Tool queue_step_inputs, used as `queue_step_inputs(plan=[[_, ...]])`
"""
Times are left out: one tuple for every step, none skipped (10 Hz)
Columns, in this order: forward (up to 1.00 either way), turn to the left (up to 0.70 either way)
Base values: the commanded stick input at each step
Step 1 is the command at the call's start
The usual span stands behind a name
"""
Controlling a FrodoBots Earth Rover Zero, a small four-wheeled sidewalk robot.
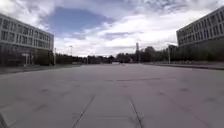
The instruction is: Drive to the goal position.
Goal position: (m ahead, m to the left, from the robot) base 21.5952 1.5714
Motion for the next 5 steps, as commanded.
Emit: queue_step_inputs(plan=[[0.70, 0.00], [0.70, 0.00], [0.70, 0.00], [0.70, 0.00], [0.70, 0.00]])
